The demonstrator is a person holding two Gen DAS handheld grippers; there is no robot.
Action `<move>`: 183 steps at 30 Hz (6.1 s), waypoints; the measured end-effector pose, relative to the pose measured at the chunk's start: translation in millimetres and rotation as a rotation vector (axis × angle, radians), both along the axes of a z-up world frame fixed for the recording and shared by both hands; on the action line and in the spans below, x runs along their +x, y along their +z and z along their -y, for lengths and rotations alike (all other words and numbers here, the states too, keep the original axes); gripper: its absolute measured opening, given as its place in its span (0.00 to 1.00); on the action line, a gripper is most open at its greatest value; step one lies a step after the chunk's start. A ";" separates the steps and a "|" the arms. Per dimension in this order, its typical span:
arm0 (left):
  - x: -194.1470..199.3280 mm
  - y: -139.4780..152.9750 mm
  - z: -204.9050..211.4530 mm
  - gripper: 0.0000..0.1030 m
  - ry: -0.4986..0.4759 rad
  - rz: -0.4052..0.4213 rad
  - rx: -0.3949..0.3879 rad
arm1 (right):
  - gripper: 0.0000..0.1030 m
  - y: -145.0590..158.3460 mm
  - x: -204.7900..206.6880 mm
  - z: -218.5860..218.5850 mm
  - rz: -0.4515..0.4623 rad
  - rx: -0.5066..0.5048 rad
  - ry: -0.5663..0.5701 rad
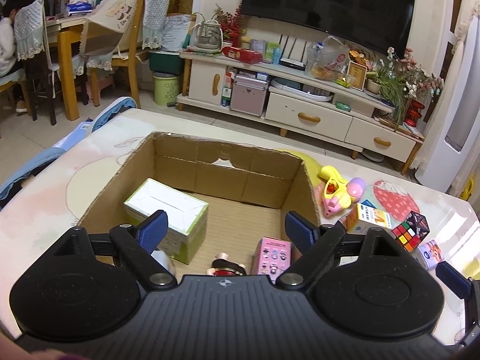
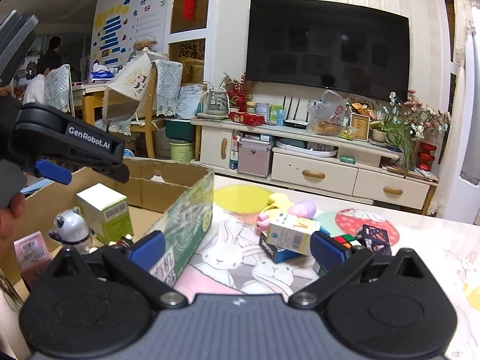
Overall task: Organize rigid objects
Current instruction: 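Withdraw both grippers from the cardboard box back over the table items, then grasp the white-yellow vitamin box with the left gripper while the right grasps the purple tissue pack, then lift the vitamin box with the left gripper while the right carries the tissue pack to the cardboard box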
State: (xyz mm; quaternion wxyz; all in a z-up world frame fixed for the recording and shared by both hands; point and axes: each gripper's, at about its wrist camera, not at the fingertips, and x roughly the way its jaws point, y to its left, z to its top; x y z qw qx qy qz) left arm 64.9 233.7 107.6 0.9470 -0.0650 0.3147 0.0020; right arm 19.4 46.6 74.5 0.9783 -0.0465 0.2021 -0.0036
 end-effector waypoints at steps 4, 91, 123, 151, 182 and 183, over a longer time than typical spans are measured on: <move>-0.4 -0.3 2.1 1.00 -0.026 0.006 0.010 | 0.99 -3.3 -0.5 6.6 -0.008 0.012 -0.013; 107.2 -81.9 103.2 0.91 -0.340 0.023 0.123 | 0.99 -66.0 66.1 215.1 -0.203 0.096 -0.204; 48.7 -76.6 91.4 0.78 -0.307 -0.002 0.185 | 0.77 -67.4 53.1 203.7 -0.211 0.035 -0.205; -9.9 -70.0 64.8 0.78 -0.378 -0.017 0.143 | 0.77 -70.9 -16.3 150.2 -0.192 -0.031 -0.305; -21.8 -18.4 24.8 0.78 -0.385 0.102 0.068 | 0.76 -12.1 -51.8 75.9 -0.174 -0.080 -0.188; -20.4 -17.1 22.2 0.78 -0.377 0.103 0.067 | 0.76 -9.6 -51.1 72.8 -0.169 -0.084 -0.179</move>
